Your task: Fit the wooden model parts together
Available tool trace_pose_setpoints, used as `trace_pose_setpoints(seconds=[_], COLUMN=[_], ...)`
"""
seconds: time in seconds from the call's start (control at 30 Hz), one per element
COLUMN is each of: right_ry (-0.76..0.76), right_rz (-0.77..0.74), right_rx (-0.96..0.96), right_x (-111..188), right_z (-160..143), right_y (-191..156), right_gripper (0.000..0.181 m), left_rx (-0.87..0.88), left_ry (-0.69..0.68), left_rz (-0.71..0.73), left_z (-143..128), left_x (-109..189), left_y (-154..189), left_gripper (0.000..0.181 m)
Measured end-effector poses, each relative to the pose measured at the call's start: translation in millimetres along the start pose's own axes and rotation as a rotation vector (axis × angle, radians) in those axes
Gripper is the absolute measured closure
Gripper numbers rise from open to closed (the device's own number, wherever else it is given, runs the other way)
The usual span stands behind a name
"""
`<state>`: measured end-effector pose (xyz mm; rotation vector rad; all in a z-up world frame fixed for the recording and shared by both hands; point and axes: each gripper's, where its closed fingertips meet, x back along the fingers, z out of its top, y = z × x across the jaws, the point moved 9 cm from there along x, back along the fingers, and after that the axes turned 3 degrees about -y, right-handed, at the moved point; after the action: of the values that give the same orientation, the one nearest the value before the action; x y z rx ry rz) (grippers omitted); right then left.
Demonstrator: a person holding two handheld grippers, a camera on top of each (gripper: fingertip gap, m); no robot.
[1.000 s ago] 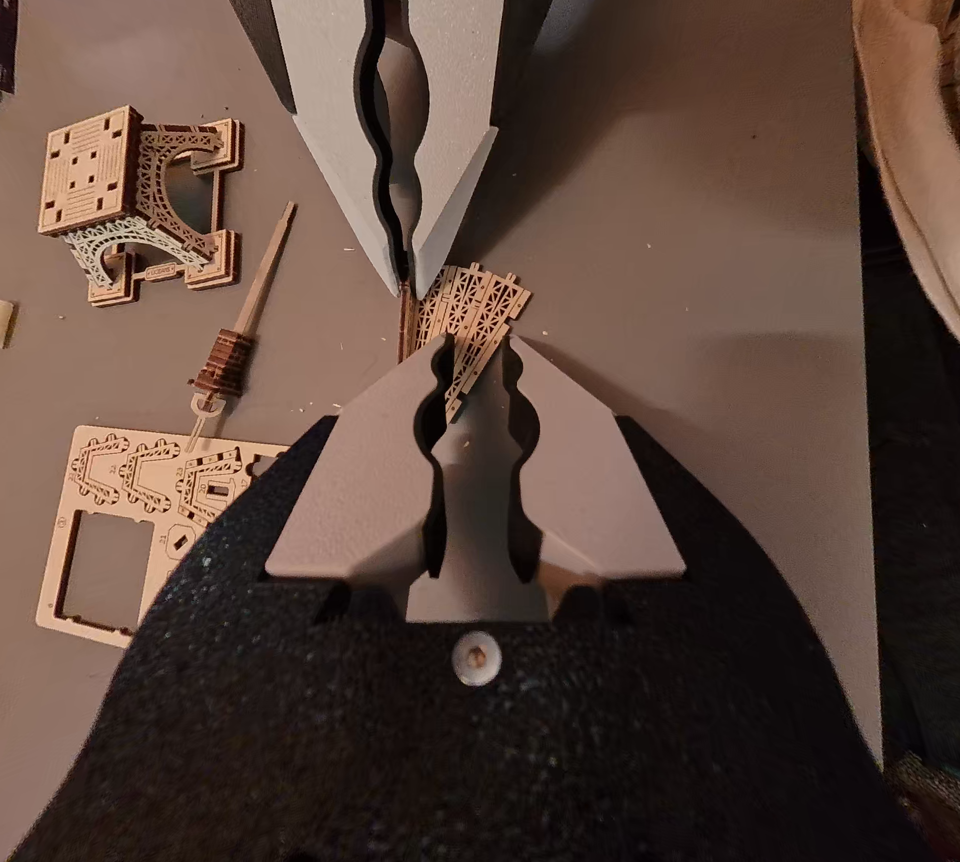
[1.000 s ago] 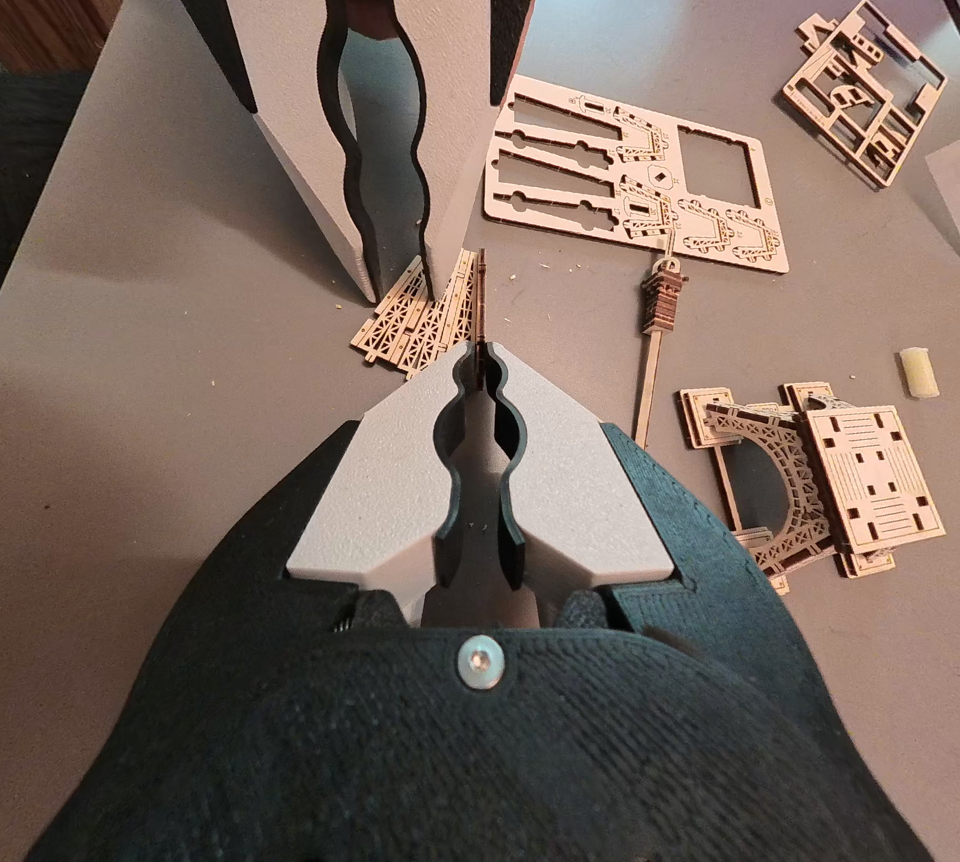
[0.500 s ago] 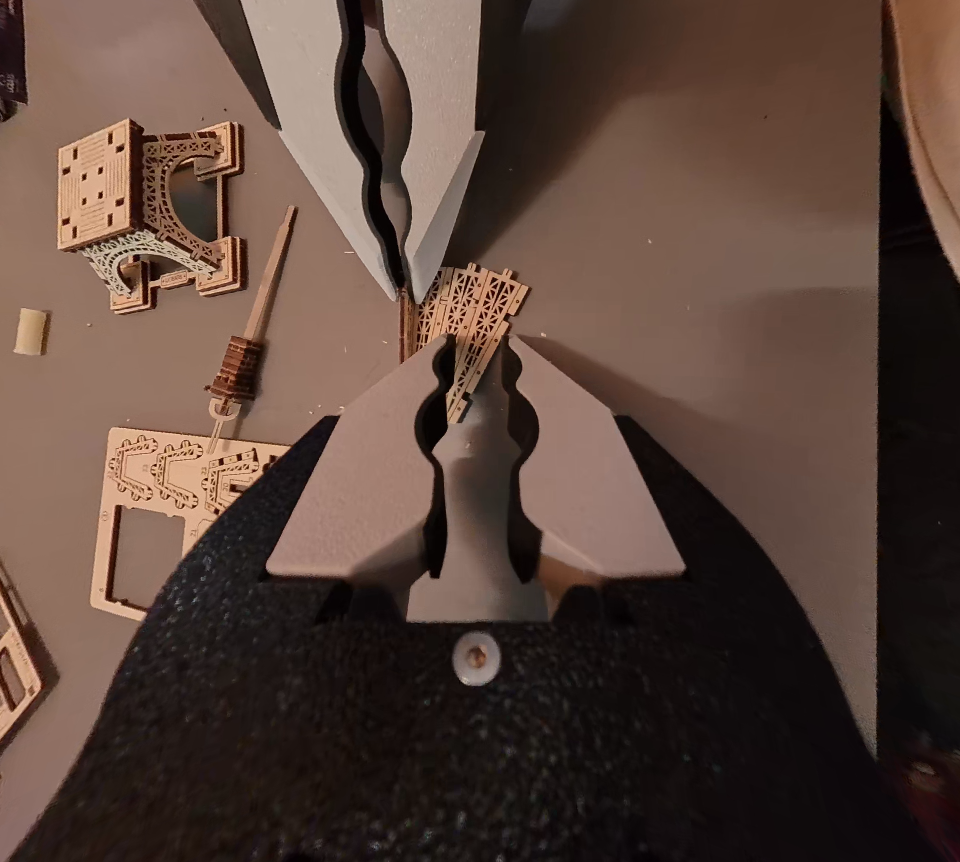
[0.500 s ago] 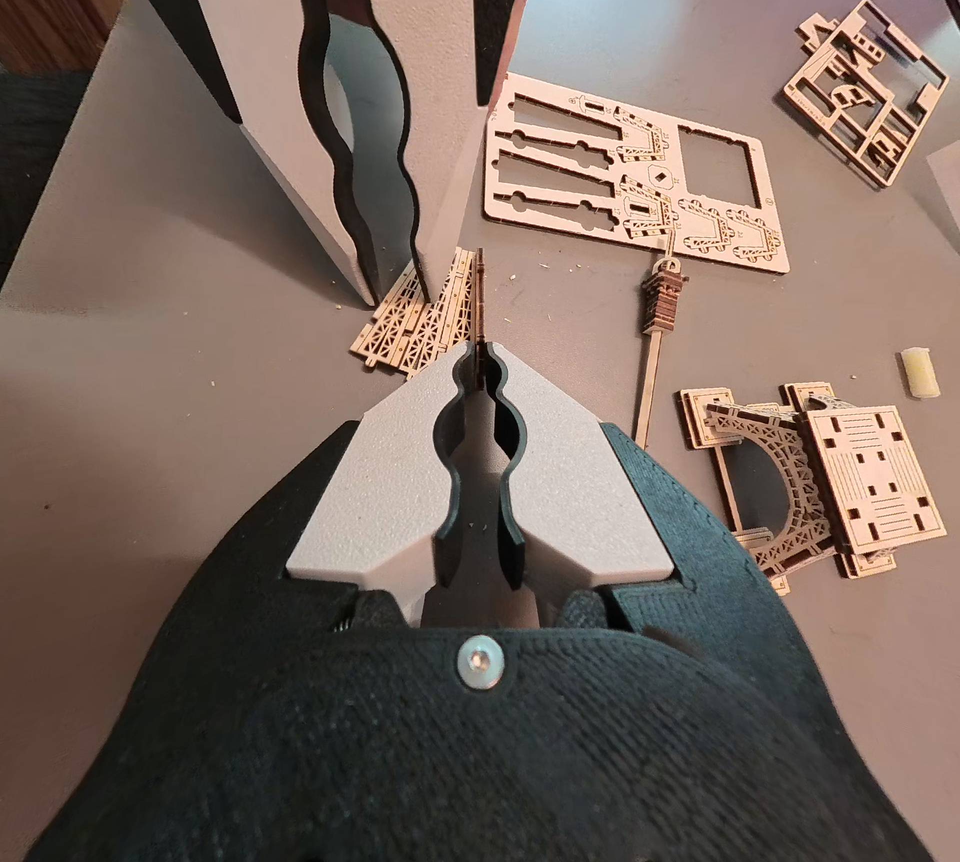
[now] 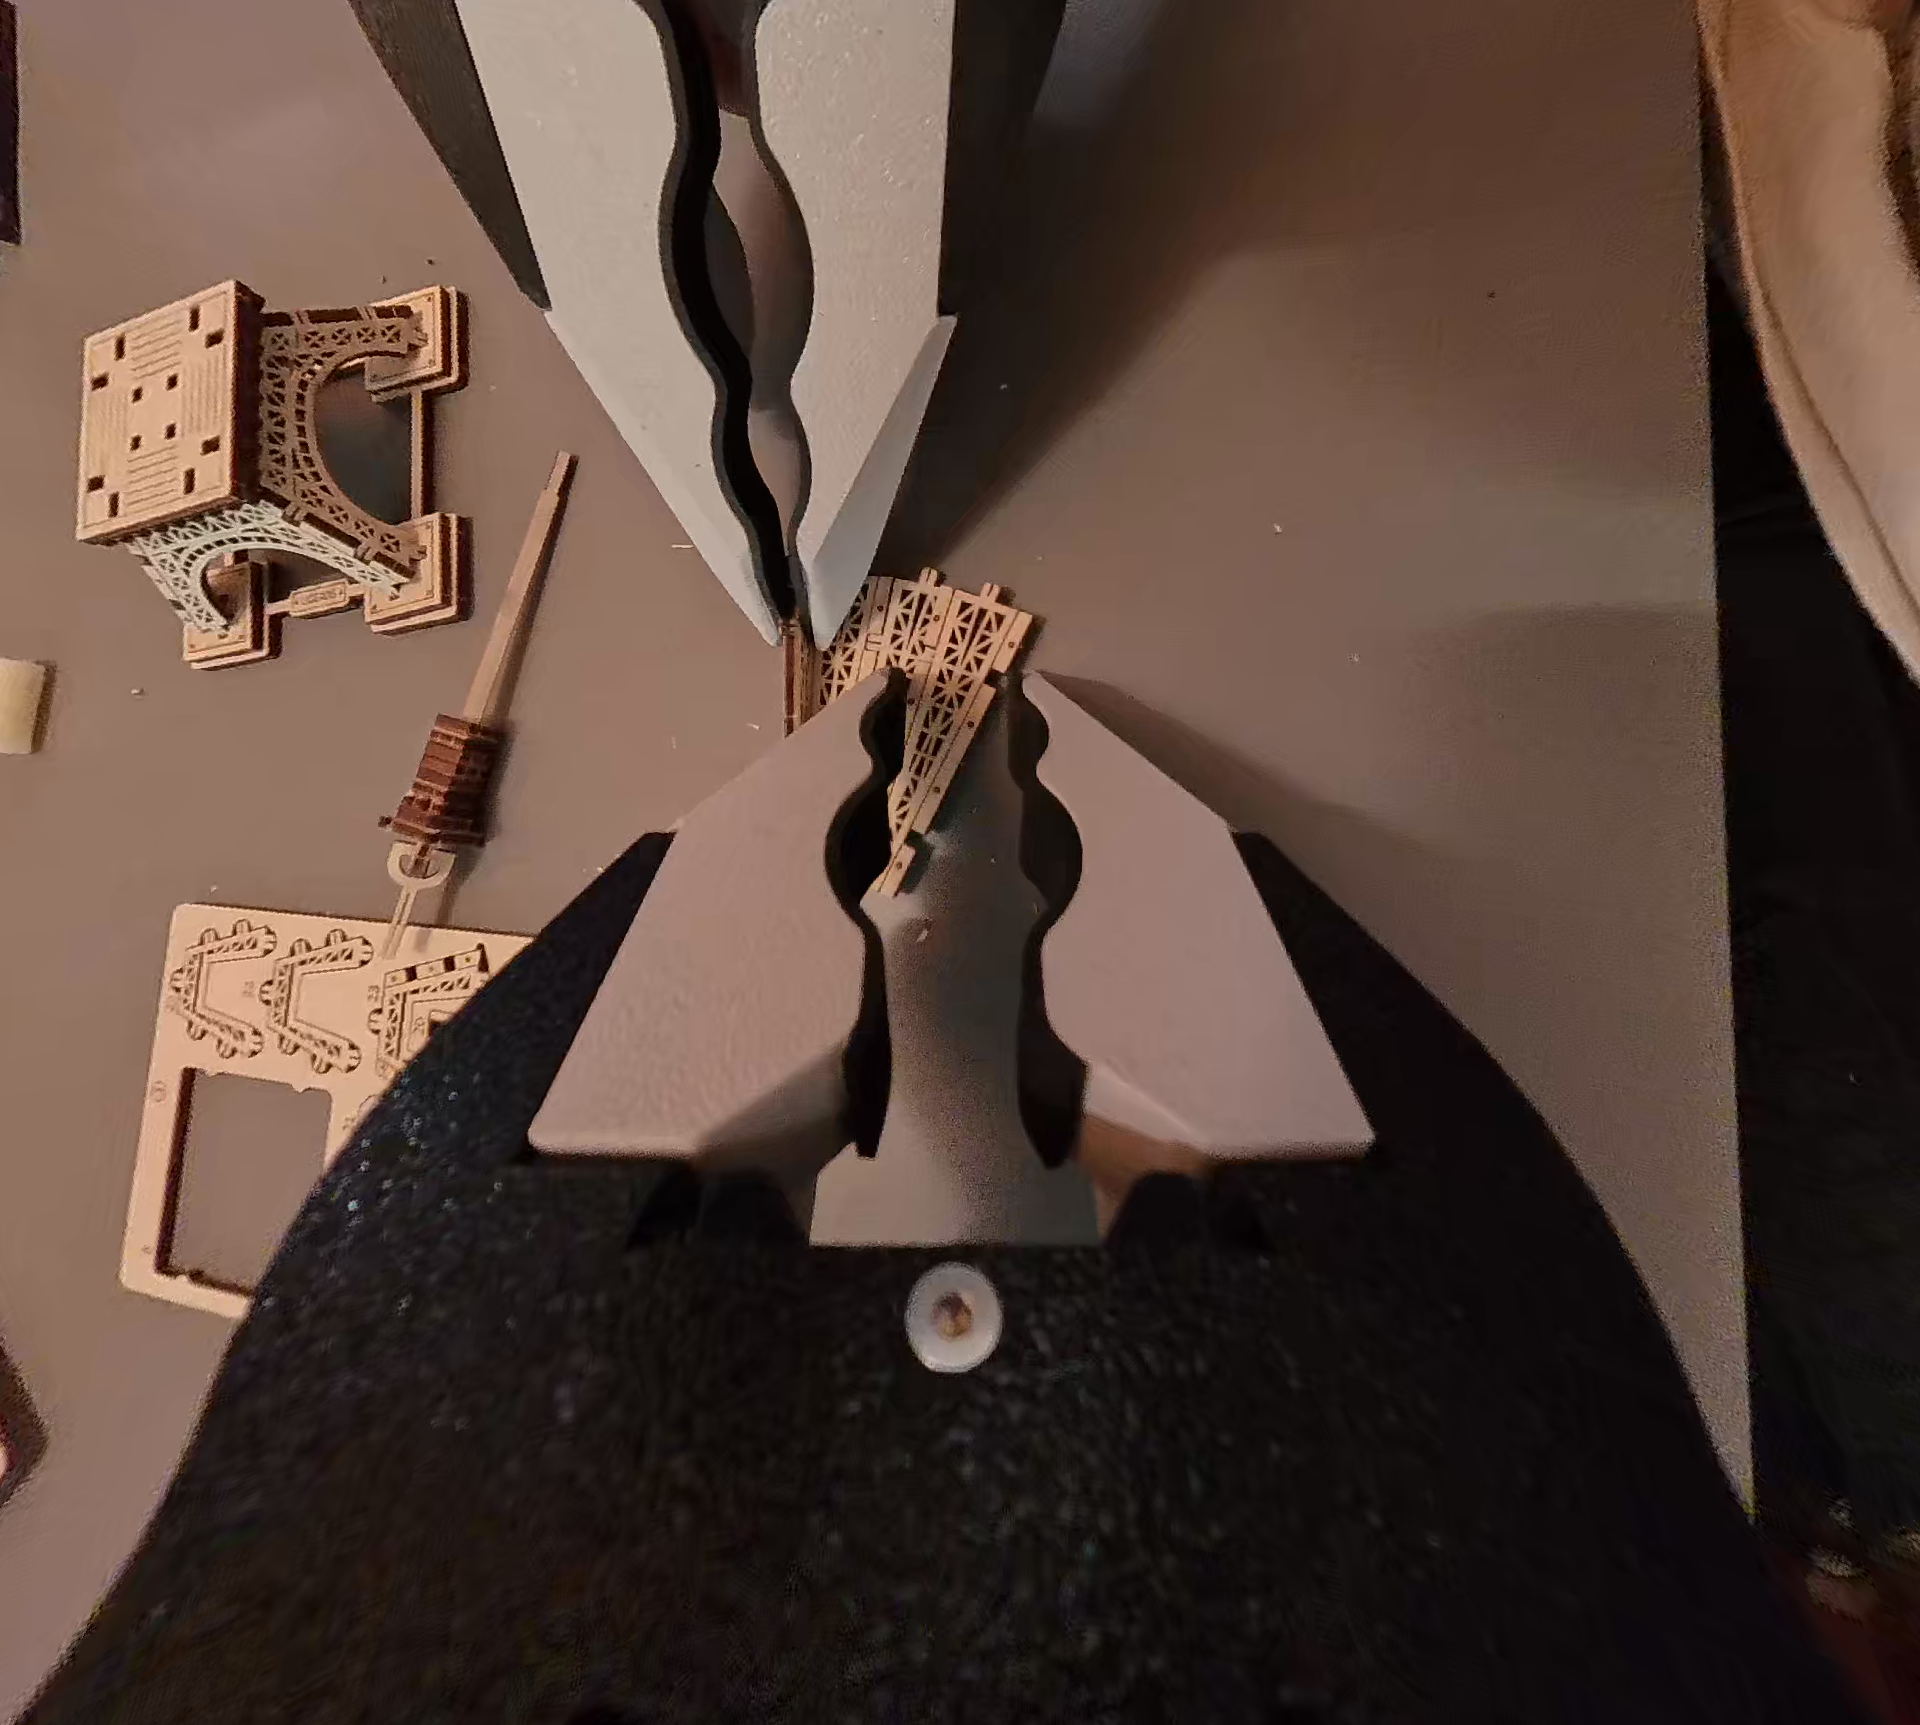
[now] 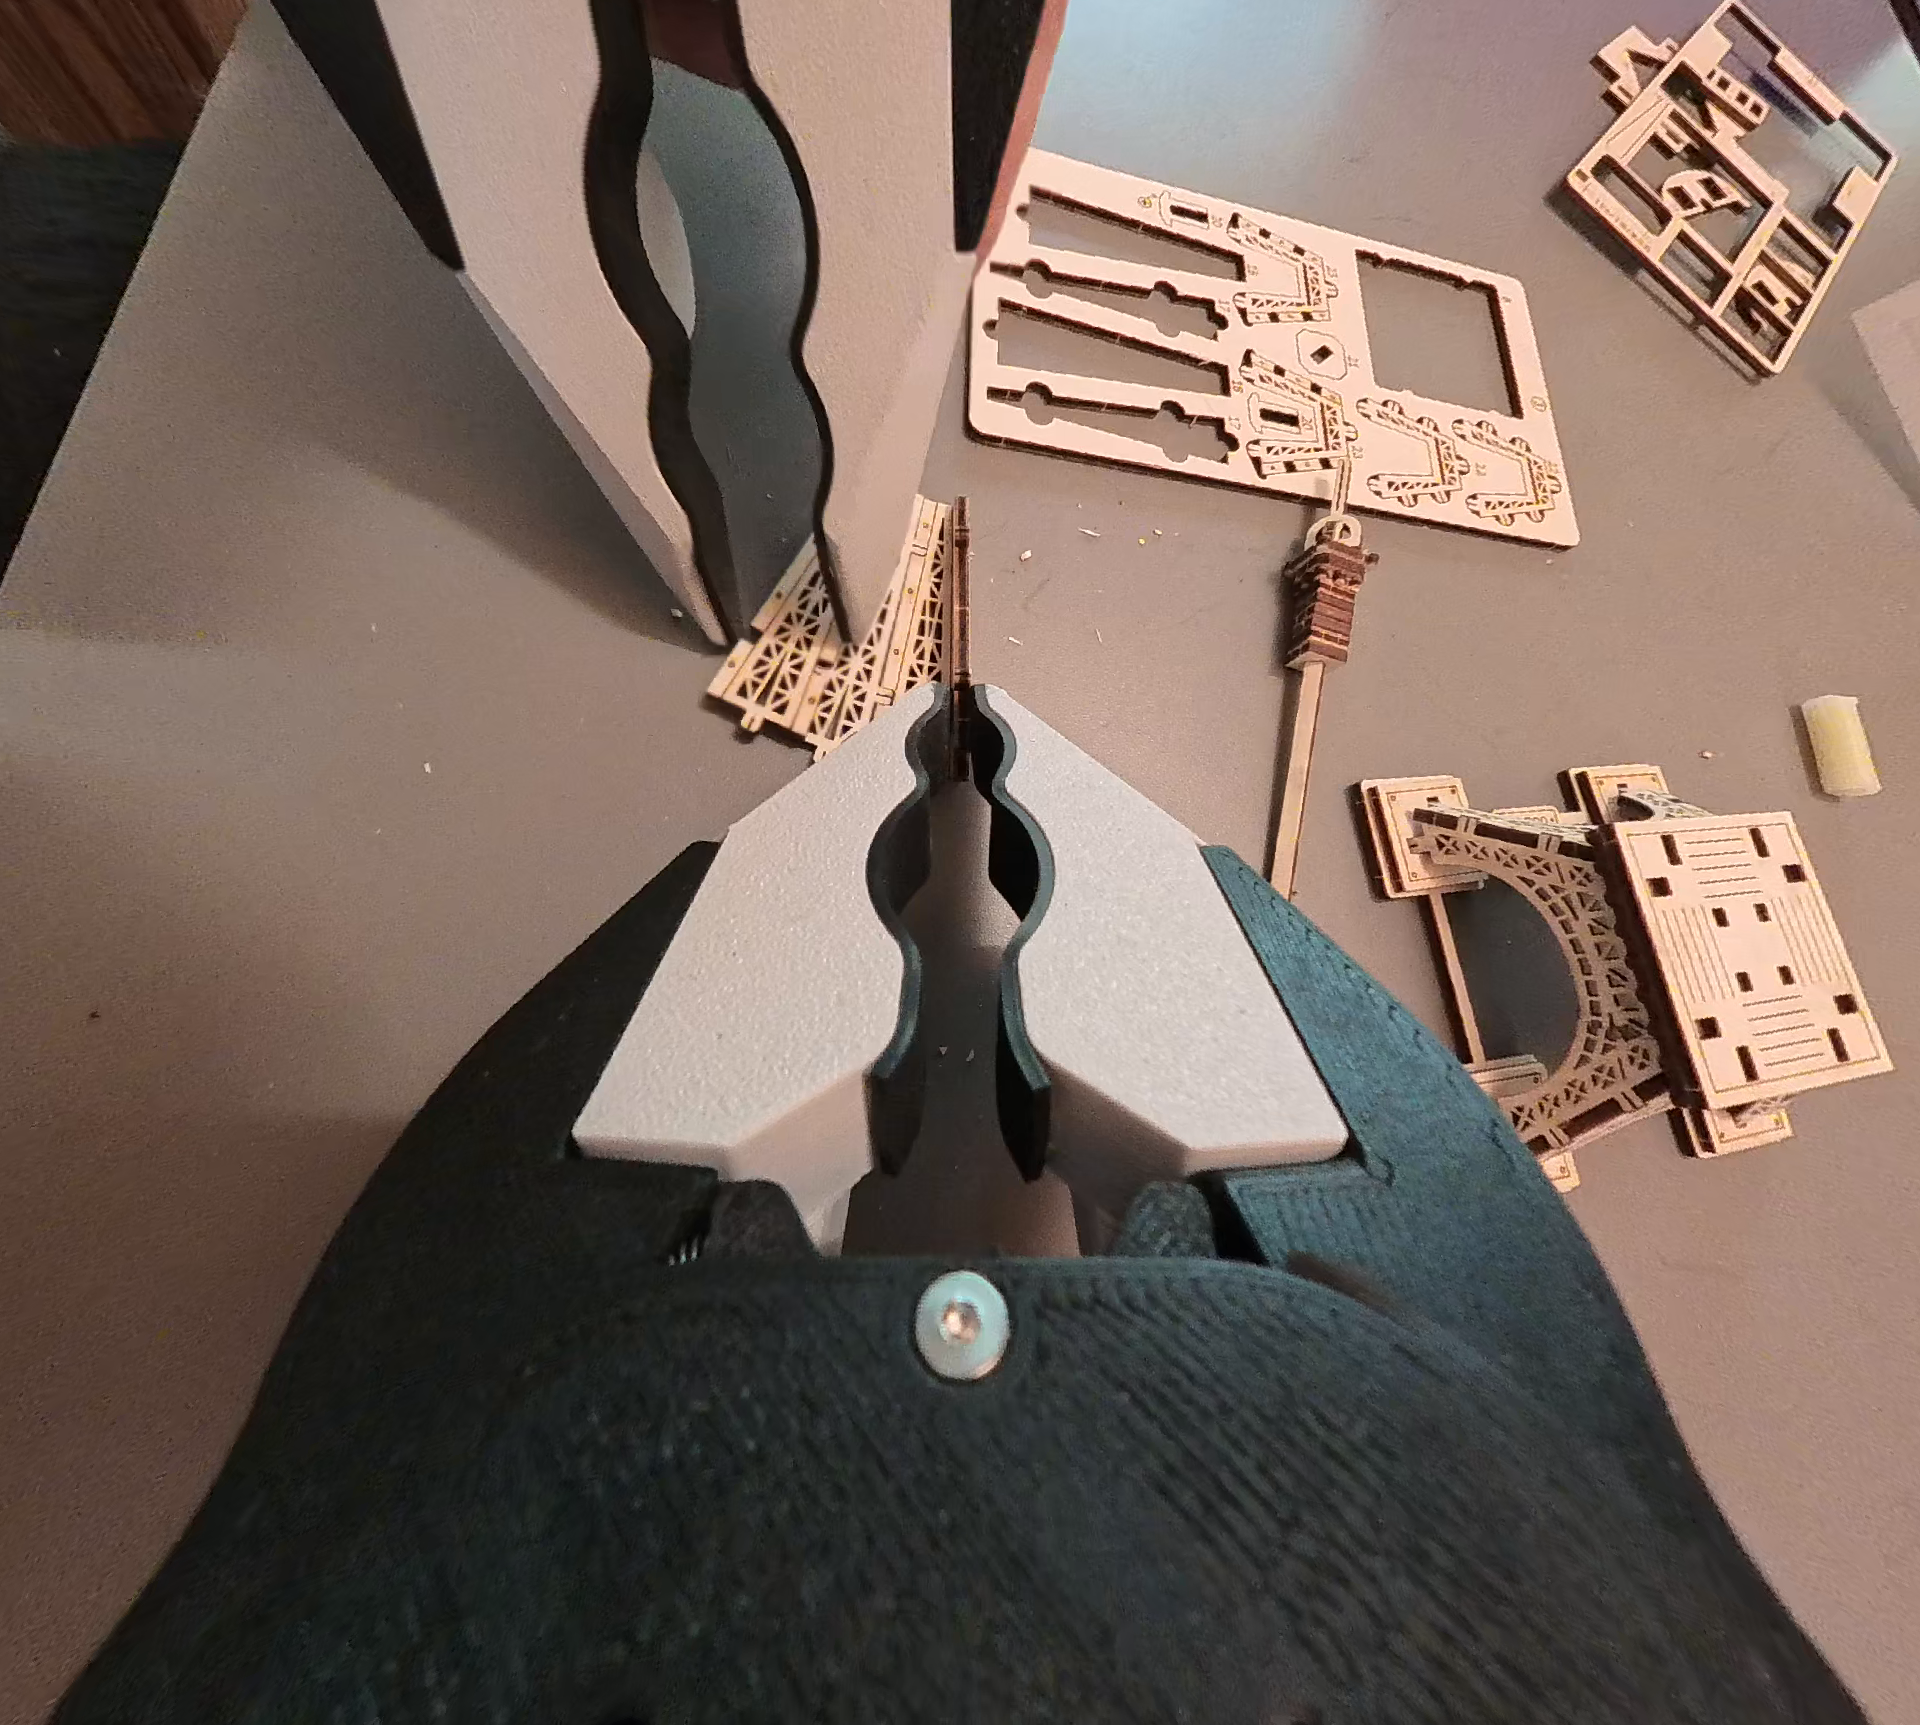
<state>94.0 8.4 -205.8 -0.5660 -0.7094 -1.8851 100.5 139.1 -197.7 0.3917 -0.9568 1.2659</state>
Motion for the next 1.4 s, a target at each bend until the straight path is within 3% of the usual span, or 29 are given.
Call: trace_pose_setpoints(seconds=[0.03,1.0,1.23,1.4], right_ry=[0.000,0.000,0.000,0.003], right_rz=[0.001,0.000,-0.001,-0.010], right_rx=[-0.001,0.000,0.002,0.009], right_x=[0.0,-0.1,0.0,0.5], right_z=[0.0,0.0,-0.2,-0.2], right_y=[0.0,-0.1,-0.2,0.0], right_gripper=[0.180,0.180,0.180,0.177], left_rx=[0.008,-0.118,-0.041,0.088], left_ry=[0.008,0.004,0.096,0.118], left_rz=[-0.006,-0.074,-0.061,0.118], left_z=[-0.3,0.6,-0.2,-14.6], left_x=[-0.6,-0.9,10.0,18.6], left_y=[-0.4,-7.4,-5.3,-11.9], left_gripper=[0.164,0.165,0.150,0.154])
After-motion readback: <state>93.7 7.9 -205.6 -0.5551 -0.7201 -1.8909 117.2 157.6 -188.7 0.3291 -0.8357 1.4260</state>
